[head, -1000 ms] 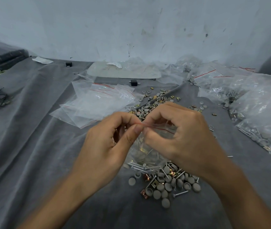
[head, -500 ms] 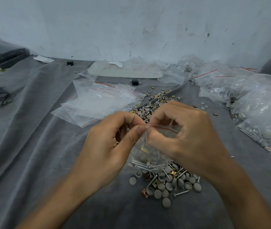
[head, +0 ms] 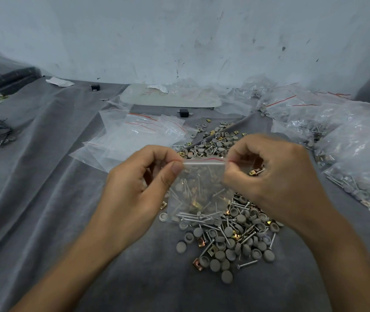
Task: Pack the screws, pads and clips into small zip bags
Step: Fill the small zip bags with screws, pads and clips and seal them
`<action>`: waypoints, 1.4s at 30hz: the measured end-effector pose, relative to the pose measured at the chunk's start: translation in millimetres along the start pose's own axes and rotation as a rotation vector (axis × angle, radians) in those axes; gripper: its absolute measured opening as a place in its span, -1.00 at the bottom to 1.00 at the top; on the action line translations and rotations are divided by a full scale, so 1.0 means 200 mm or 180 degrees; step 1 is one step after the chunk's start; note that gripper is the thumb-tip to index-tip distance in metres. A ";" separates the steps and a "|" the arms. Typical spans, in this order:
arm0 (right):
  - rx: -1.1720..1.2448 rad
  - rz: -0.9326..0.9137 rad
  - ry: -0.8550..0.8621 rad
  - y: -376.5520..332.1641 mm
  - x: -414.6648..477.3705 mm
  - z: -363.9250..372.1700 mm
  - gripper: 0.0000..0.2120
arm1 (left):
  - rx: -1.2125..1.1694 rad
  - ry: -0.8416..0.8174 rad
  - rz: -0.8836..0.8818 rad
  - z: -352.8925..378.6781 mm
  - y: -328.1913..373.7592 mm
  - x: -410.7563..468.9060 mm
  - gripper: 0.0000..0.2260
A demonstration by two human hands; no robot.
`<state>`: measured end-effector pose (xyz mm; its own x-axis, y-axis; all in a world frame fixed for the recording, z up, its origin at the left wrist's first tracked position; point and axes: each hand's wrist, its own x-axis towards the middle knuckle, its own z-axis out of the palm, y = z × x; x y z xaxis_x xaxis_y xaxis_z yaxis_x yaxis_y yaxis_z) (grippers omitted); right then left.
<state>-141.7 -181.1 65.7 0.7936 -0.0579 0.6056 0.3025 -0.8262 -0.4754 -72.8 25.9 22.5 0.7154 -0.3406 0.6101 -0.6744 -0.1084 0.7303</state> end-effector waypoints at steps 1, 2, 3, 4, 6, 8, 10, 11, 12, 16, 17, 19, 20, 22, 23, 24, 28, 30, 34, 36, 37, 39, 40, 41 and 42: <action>0.0008 0.0033 0.0019 0.01 0.00 -0.01 -0.95 | -0.0002 0.0020 -0.0008 0.00 0.00 0.00 -0.95; -0.0009 0.0060 0.0027 0.02 0.00 -0.02 -0.95 | 0.0001 0.0035 -0.0013 -0.01 -0.01 0.00 -0.94; -0.0052 0.0075 0.0023 0.03 0.00 -0.03 -0.95 | 0.0006 0.0040 -0.0018 -0.01 -0.01 0.01 -0.94; -0.0103 0.0082 0.0008 0.04 0.00 -0.03 -0.95 | 0.0009 0.0038 -0.0028 -0.01 -0.01 0.01 -0.94; -0.0153 0.0096 -0.0032 0.05 0.00 -0.03 -0.91 | 0.0008 0.0030 -0.0063 0.00 -0.02 0.01 -0.93; -0.0149 0.0129 -0.0060 0.06 0.00 -0.04 -0.86 | 0.0039 0.0023 -0.0096 0.00 -0.03 0.00 -0.93; -0.0162 0.0161 -0.0064 0.07 0.00 -0.04 -0.87 | 0.0066 0.0019 -0.0146 0.00 -0.04 0.00 -0.95; -0.0163 0.0165 -0.0067 0.07 0.00 -0.04 -0.90 | 0.0067 0.0025 -0.0164 0.00 -0.04 0.00 -0.97; -0.0160 0.0162 -0.0077 0.08 0.00 -0.04 -0.94 | 0.0059 0.0037 -0.0174 0.00 -0.05 0.00 -0.98; -0.0080 0.0234 -0.0117 0.09 0.01 -0.04 -0.94 | 0.0063 0.0091 -0.0097 0.00 -0.05 0.01 -0.98; -0.0019 0.0250 -0.0135 0.08 0.01 -0.04 -0.94 | 0.0058 0.0122 -0.0072 0.00 -0.06 0.01 -0.98; 0.0175 0.0287 -0.0158 0.08 0.00 -0.04 -0.91 | 0.0057 0.0161 -0.0055 -0.01 -0.07 0.02 -0.97; 0.0317 0.0318 -0.0160 0.08 0.00 -0.04 -0.88 | 0.0065 0.0165 -0.0059 -0.01 -0.08 0.02 -0.94; 0.0627 0.0386 -0.0128 0.08 0.00 -0.05 -0.87 | 0.0072 0.0212 -0.0086 -0.03 -0.13 0.03 -0.87; 0.0738 0.0412 -0.0079 0.09 0.00 -0.06 -0.88 | 0.0077 0.0278 -0.0135 -0.04 -0.17 0.03 -0.84; 0.0806 0.0433 -0.0011 0.09 0.00 -0.08 -0.89 | 0.0088 0.0361 -0.0221 -0.04 -0.21 0.04 -0.81; 0.1018 0.0808 0.0488 0.16 -0.02 -0.18 -0.89 | 0.0244 0.0544 -0.0480 -0.09 -0.36 0.06 -0.60; 0.1292 0.1140 0.0903 0.22 -0.07 -0.25 -0.89 | 0.0245 0.0617 -0.0593 -0.11 -0.45 0.07 -0.54; 0.1461 0.1998 0.1680 0.43 -0.20 -0.49 -0.83 | 0.0474 0.0606 -0.0736 -0.18 -0.59 0.09 -0.51; 0.1735 0.2516 0.2275 0.59 -0.24 -0.64 -0.88 | 0.0776 0.0499 -0.0739 -0.21 -0.64 0.10 -0.56; 0.1827 0.2786 0.2549 0.68 -0.26 -0.71 -0.90 | 0.0996 0.0410 -0.0732 -0.22 -0.65 0.11 -0.63; 0.1797 0.3314 0.2937 0.86 -0.32 -0.81 -0.84 | 0.1413 0.0150 -0.0757 -0.22 -0.67 0.12 -0.81; 0.1670 0.3555 0.3012 0.91 -0.35 -0.83 -0.71 | 0.1728 -0.0011 -0.0793 -0.22 -0.68 0.12 -0.82; 0.1527 0.3690 0.3039 0.94 -0.38 -0.82 -0.59 | 0.2148 -0.0237 -0.0869 -0.21 -0.69 0.12 -0.72; 0.1385 0.3688 0.3055 0.94 -0.40 -0.78 -0.50 | 0.2506 -0.0491 -0.0989 -0.21 -0.70 0.12 -0.60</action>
<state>-230.7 -419.7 27.8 0.1242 -0.9847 -0.1223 0.0466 0.1289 -0.9906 47.1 71.7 -52.3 0.8943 -0.3051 0.3274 -0.4231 -0.8147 0.3965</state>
